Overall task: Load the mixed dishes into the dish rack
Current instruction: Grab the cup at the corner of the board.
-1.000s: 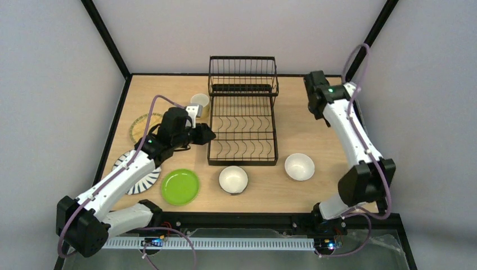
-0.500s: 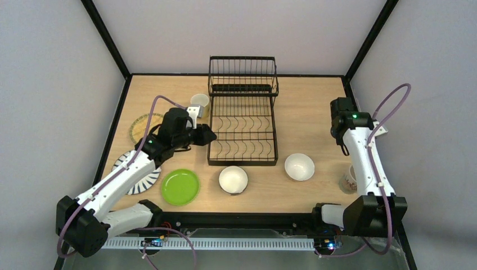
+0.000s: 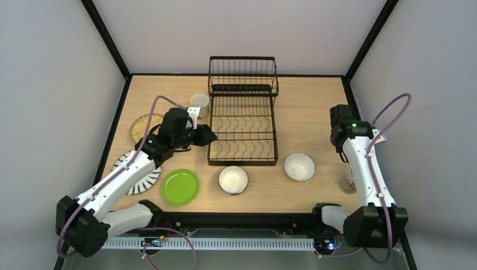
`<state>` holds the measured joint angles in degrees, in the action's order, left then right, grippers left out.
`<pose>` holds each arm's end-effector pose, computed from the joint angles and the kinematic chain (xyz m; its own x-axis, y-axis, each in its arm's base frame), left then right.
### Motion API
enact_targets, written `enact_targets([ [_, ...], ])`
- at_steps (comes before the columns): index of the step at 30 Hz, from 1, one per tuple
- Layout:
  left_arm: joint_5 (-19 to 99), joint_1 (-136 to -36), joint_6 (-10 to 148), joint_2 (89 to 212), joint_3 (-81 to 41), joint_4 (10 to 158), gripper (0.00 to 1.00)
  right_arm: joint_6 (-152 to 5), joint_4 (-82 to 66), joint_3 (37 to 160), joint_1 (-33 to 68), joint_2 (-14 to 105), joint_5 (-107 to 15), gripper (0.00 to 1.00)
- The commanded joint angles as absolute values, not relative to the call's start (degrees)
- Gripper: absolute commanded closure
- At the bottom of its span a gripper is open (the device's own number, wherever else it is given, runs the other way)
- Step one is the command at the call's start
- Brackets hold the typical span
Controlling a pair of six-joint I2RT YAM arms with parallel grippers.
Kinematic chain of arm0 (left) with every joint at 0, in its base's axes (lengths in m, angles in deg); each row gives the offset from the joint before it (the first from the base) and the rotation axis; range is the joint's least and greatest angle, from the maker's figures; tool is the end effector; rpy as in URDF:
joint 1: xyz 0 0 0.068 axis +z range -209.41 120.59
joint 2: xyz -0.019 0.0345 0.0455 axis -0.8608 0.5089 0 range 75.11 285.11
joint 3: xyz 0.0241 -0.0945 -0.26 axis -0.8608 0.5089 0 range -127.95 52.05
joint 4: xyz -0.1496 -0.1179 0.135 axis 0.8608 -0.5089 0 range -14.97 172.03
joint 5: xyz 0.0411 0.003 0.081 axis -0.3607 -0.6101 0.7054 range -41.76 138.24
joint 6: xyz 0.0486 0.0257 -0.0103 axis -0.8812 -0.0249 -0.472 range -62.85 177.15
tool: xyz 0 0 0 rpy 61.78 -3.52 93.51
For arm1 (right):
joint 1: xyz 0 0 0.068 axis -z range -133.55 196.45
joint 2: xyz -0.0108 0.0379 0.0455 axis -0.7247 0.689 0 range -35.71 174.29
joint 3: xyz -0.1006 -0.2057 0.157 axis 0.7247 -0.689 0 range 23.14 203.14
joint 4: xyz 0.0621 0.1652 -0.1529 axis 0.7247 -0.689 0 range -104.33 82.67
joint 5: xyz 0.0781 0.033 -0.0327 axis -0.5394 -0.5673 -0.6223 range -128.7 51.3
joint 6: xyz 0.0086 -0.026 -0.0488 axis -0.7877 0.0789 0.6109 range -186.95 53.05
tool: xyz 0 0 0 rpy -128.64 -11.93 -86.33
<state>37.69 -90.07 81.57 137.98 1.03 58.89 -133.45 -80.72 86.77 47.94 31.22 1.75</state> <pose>0.1785 -0.1140 0.3033 -0.7098 -0.0517 -0.7025 0.3700 0.8212 -0.4343 0.1558 -0.0291 0.3079 -0.2328 0.7041 -0.6709 0.9596 0.2785 -0.0407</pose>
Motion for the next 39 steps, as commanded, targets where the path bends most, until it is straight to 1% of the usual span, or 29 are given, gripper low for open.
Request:
enact_targets([
  [1,36.37,-90.40,81.31,137.49,1.78,58.36,0.01,-134.89,-79.33,86.07,48.17,29.86,2.05,0.09],
  [10,35.53,-90.39,81.63,137.11,2.69,58.47,0.01,-135.51,-77.87,83.84,48.25,29.97,1.73,0.09],
  [16,35.58,-90.38,81.84,137.30,3.71,59.05,0.01,-128.97,-71.43,79.61,54.18,27.85,-1.04,0.10],
  [29,36.13,-90.40,83.07,138.11,5.20,60.36,0.01,-122.98,-63.49,75.57,58.24,29.57,-3.33,0.11],
  [37,36.87,-90.43,82.88,137.97,5.88,59.75,0.01,-122.42,-58.76,71.83,59.37,30.89,-6.49,0.19],
  [39,37.12,-90.35,82.81,138.04,6.03,59.56,0.01,-122.64,-57.98,71.05,59.38,31.26,-7.00,0.23],
])
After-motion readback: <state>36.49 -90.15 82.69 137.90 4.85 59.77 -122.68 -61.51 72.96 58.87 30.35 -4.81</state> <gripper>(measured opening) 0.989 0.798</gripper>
